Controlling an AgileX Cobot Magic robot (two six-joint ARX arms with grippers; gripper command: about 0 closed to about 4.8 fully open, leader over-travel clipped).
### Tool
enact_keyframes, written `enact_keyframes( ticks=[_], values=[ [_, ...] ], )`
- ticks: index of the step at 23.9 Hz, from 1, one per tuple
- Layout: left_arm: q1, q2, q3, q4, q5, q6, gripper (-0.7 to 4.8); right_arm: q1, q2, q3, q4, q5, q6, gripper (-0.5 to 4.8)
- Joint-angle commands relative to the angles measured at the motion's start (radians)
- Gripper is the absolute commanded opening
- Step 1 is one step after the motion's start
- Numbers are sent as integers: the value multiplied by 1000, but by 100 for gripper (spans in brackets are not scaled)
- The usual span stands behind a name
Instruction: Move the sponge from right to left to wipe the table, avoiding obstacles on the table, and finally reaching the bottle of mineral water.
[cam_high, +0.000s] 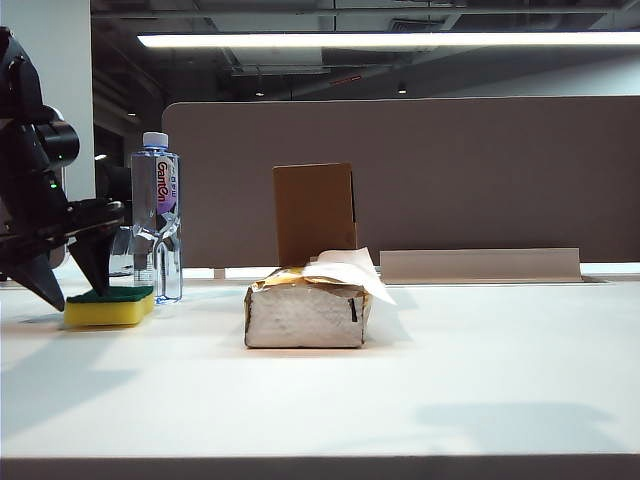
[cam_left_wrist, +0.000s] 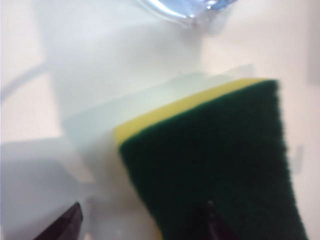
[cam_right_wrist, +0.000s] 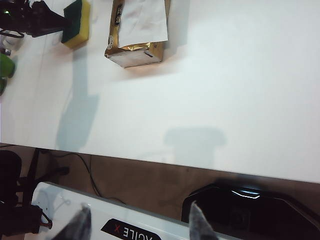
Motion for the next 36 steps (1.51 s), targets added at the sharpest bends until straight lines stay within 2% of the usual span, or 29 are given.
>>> enact_keyframes(
  ticks=[1, 15, 20, 26, 30, 36],
  values=[
    [0, -10, 24, -5, 1, 6, 311, 0, -2, 4, 9, -6, 4, 251],
    [0, -102, 47, -30, 24, 6, 311, 0, -2, 5, 19, -5, 3, 251],
    [0, -230, 47, -52, 23, 6, 311, 0, -2, 5, 49, -5, 4, 251],
    [0, -474, 47, -61, 12, -2, 310, 0, -2, 5, 138, 9, 3, 251],
    [1, -633, 47, -75, 11, -1, 311, 0, -2, 5, 170, 120, -70, 251],
    [1, -850, 47, -81, -113, -1, 311, 0, -13, 8, 172, 264, -146, 252]
  ],
)
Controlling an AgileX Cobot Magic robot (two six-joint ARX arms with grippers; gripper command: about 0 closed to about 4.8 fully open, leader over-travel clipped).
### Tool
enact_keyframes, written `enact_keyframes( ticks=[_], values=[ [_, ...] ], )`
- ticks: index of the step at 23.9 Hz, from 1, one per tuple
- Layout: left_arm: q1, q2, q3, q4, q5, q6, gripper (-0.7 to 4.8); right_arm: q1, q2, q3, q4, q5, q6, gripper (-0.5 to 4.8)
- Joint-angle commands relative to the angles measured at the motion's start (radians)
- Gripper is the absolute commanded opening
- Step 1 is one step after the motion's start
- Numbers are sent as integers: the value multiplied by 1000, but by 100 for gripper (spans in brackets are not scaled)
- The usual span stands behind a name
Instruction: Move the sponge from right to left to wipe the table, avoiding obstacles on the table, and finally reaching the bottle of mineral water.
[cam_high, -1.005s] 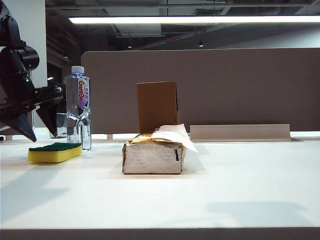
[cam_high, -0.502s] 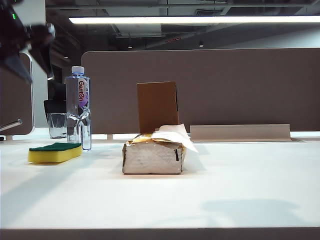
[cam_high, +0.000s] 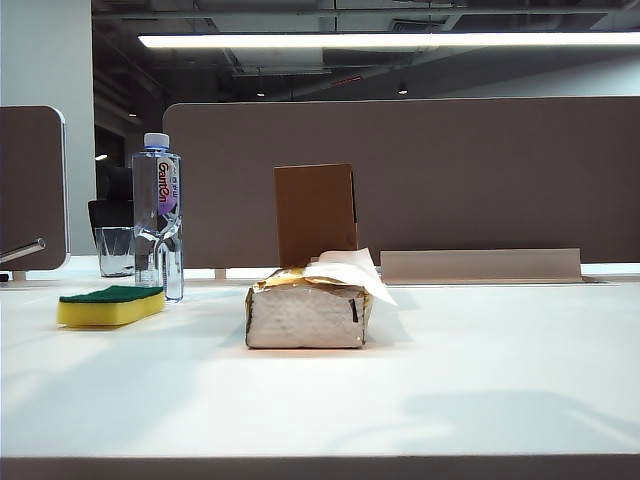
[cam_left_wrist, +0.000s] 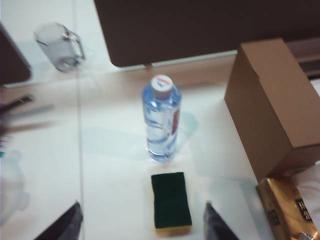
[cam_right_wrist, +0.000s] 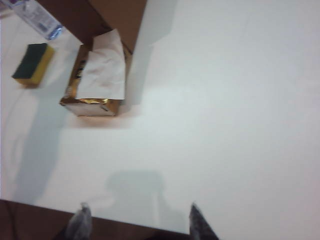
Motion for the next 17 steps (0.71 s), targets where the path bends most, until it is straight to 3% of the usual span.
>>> enact_keyframes(
  ticks=[1, 6, 13, 17],
  values=[
    [1, -84, 3, -5, -66, 5, 311, 0, -16, 12, 15, 80, -44, 252],
    [0, -227, -60, 0, -109, 4, 310, 0, -51, 35, 18, 208, -91, 252],
    [0, -618, -496, 137, -141, -22, 309, 0, -103, 35, 17, 244, -120, 251],
    [0, -826, -663, 156, -147, -23, 309, 0, -140, 33, 18, 262, -138, 251]
  ],
)
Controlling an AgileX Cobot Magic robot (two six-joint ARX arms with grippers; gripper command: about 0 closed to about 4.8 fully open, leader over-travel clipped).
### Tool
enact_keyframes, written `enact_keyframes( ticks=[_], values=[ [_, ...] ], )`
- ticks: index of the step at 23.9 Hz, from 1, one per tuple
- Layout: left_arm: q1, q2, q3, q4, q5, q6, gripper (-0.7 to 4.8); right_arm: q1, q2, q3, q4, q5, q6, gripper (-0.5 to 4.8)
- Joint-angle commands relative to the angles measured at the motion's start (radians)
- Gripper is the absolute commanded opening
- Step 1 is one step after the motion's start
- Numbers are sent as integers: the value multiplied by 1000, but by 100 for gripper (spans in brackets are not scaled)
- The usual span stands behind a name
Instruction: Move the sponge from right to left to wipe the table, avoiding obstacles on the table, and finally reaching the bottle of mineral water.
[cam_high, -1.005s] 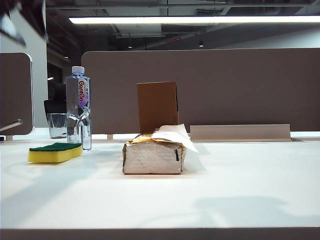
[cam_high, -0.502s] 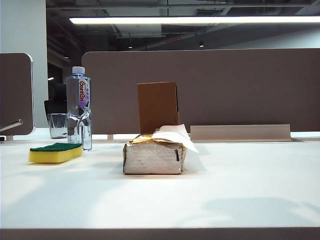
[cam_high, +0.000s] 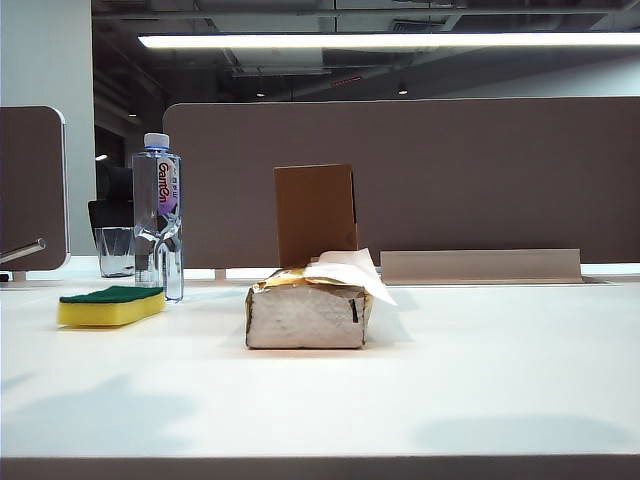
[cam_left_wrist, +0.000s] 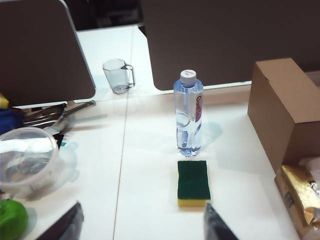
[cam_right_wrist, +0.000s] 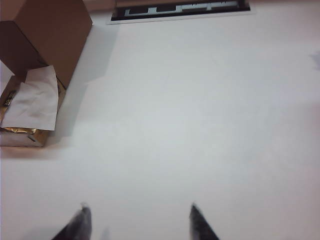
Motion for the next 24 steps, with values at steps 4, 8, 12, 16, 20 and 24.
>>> enact_keyframes(
  ticks=[4, 8, 12, 16, 20, 24],
  values=[
    [0, -227, -134, 1, -3, -51, 309, 0, -95, -50, 31, 4, -11, 250],
    [0, -363, -218, -3, 8, -78, 295, 0, -214, -148, 83, 0, -4, 202],
    [0, -468, -292, -20, 10, -78, 295, 0, -264, -188, 88, 0, -2, 202],
    [1, -571, -394, -26, 56, -122, 277, -1, -269, -198, 76, -3, 25, 202],
    [1, -595, -443, -61, 76, -152, 276, -2, -315, -229, 92, 1, 46, 198],
    [0, -595, -484, -32, 76, -144, 276, -2, -375, -297, 173, 12, 80, 172]
  ],
)
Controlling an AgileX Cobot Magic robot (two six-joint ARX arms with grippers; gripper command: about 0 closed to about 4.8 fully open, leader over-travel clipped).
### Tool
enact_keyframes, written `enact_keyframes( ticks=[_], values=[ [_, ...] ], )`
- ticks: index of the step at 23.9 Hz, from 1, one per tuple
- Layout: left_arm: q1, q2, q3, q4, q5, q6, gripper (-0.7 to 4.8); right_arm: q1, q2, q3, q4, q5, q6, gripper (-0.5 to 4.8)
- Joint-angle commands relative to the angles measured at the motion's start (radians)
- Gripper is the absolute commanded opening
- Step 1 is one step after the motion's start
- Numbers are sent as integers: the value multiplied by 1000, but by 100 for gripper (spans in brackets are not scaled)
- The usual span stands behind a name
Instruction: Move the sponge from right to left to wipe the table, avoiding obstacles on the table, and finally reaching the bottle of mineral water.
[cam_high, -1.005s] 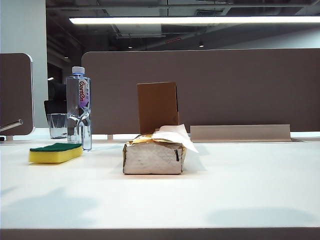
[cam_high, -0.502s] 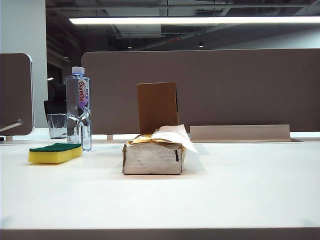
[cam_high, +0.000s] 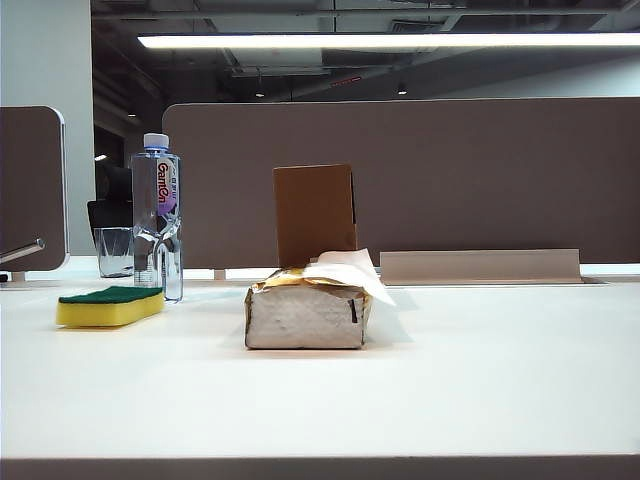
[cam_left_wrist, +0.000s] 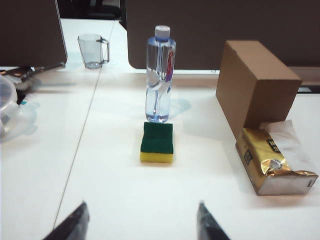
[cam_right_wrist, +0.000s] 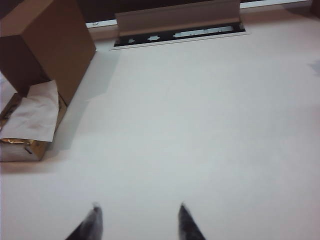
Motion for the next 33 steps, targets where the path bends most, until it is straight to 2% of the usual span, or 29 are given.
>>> enact_keyframes(
  ticks=[1, 4, 6, 12, 16, 19, 20, 21, 23, 25, 28, 33],
  values=[
    [1, 1, -45, 51, 6, 1, 273, 0, -18, -16, 91, 21, 26, 154],
    [0, 1, -80, 105, 28, -3, 256, 0, -18, -45, 134, 29, 27, 152],
    [0, 1, -113, 162, 53, -3, 209, 0, -17, -76, 180, 29, 59, 152],
    [0, 1, -254, 294, 57, -37, 209, 0, -16, -140, 293, 30, 69, 141],
    [0, 1, -331, 406, 55, -70, 197, 0, -15, -212, 364, 30, 75, 80],
    [0, 1, -386, 463, 38, -70, 110, 1, -15, -283, 439, 31, 112, 38],
    [0, 1, -399, 473, 38, -71, 96, 1, -15, -303, 468, 33, 119, 28],
    [0, 1, -424, 492, 36, -71, 74, 1, -15, -327, 499, 34, 120, -9],
    [0, 1, -466, 517, 21, -71, 47, 1, -15, -372, 541, 44, 120, -9],
    [0, 0, -512, 555, 11, -70, 42, 1, -15, -415, 559, 45, 120, -9],
    [0, 0, -560, 608, 12, -70, -6, 1, -15, -450, 577, 48, 120, -9],
    [0, 0, -631, 703, 12, -69, -5, 1, -15, -516, 616, 48, 114, -9]
  ],
)
